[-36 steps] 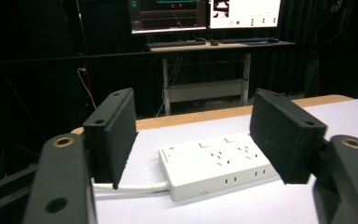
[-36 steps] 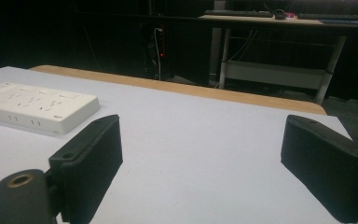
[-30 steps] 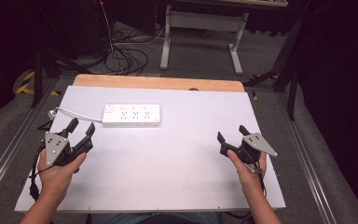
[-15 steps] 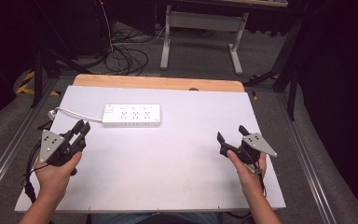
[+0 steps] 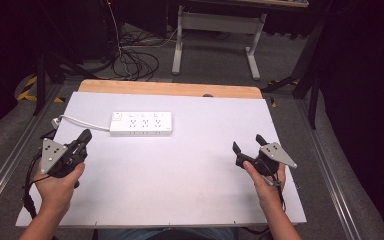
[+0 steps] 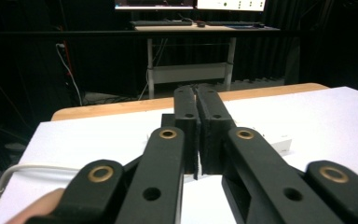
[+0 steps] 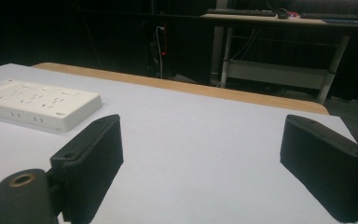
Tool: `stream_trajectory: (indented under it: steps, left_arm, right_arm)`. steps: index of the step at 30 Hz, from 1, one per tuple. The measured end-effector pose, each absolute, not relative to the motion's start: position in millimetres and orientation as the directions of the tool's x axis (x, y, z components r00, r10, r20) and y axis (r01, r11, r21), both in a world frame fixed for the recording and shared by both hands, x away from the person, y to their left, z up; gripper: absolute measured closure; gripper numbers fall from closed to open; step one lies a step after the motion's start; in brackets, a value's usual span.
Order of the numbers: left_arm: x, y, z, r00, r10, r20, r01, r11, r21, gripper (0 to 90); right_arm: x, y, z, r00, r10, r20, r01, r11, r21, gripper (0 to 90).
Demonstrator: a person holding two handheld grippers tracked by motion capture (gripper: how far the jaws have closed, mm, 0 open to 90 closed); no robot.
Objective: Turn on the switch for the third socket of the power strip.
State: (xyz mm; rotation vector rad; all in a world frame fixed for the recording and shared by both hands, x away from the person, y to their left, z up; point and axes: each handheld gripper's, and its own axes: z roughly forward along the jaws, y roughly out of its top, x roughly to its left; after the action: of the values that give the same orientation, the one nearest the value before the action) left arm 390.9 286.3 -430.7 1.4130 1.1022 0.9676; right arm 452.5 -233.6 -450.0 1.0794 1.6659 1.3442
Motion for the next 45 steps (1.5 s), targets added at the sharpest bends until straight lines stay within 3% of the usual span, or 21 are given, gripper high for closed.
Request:
stream_trajectory:
  steps: [7, 10, 13, 20, 45]
  left_arm:
    - [392.6, 288.6, -425.1, 0.256, 0.967, -0.011, 0.159, -0.031, 0.987, 89.9]
    - [392.4, 292.7, -422.2, 0.287, 0.952, -0.103, 0.175, 0.053, 0.983, 90.0]
    - [392.6, 293.8, -417.1, 0.295, 0.945, -0.142, 0.173, 0.093, 0.981, 90.0]
    - [402.0, 270.6, -406.8, 0.333, 0.943, -0.012, 0.152, -0.041, 0.988, 90.0]
    - [447.0, 250.2, -408.3, 0.348, 0.938, 0.002, 0.203, -0.077, 0.976, 90.0]
  right_arm:
    - [452.5, -232.9, -450.7, -0.387, 0.922, -0.035, 0.169, 0.108, 0.98, 13.6]
    - [451.9, -232.7, -450.5, -0.388, 0.921, -0.036, 0.164, 0.108, 0.981, 13.7]
    - [451.7, -232.5, -450.8, -0.387, 0.921, -0.038, 0.166, 0.11, 0.98, 13.7]
    - [451.3, -232.4, -450.9, -0.384, 0.922, -0.052, 0.162, 0.122, 0.979, 14.1]
    - [451.1, -232.6, -449.7, -0.389, 0.919, -0.067, 0.155, 0.136, 0.978, 15.0]
